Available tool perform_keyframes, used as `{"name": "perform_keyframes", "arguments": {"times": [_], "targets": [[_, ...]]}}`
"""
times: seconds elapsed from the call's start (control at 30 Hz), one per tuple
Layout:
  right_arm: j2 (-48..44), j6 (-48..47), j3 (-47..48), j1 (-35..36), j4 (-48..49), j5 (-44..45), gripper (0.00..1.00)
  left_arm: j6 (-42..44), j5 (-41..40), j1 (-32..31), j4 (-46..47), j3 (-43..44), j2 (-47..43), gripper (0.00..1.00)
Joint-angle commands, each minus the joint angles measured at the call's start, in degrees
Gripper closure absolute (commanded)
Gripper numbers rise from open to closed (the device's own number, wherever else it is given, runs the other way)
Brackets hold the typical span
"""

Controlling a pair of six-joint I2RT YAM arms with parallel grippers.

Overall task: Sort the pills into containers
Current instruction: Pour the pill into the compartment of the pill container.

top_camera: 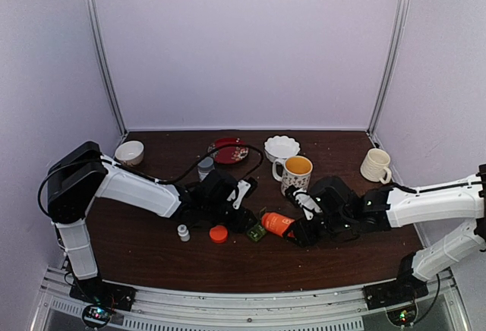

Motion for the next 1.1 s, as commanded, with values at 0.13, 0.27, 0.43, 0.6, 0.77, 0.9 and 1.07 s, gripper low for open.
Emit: {"name": "perform_keyframes", "arguments": {"times": [0.13,0.27,0.43,0.6,0.77,0.9,1.07], "targets": [[0.45,-1.16,2.51,-0.32,-1.25,-0.8,1.0,0.82,0.64,-0.24,2.01,0.84,0.12,0.54],[0.75,-0.72,2.54,-0.28,-1.39,0.09,1.0,0.82,0.73,-0.24,1.89,1.02,0.2,0.54],[0.13,-0.47,2.94,-0.28,-0.73,0.96,1.0,0.93,0.73,-0.31,1.83,1.02,0.23,0.54],[0.4,-0.89,3.51,-0.3,-1.54,0.13,1.0,0.91,0.72,-0.28,1.8,0.94,0.21,0.54],[0.92,-1.19,4.72,-0.28,-3.66,1.09,1.0,0.91,0.77,-0.27,1.9,1.02,0.32,0.54],[-2.22,-0.19,2.06,-0.41,-0.15,1.26,1.0,1.0,0.82,-0.29,1.82,0.94,0.32,0.54],[-3.18,-0.52,1.55,-0.41,-0.27,0.31,1.0,1.0,0.75,-0.29,1.82,0.94,0.27,0.54]]}}
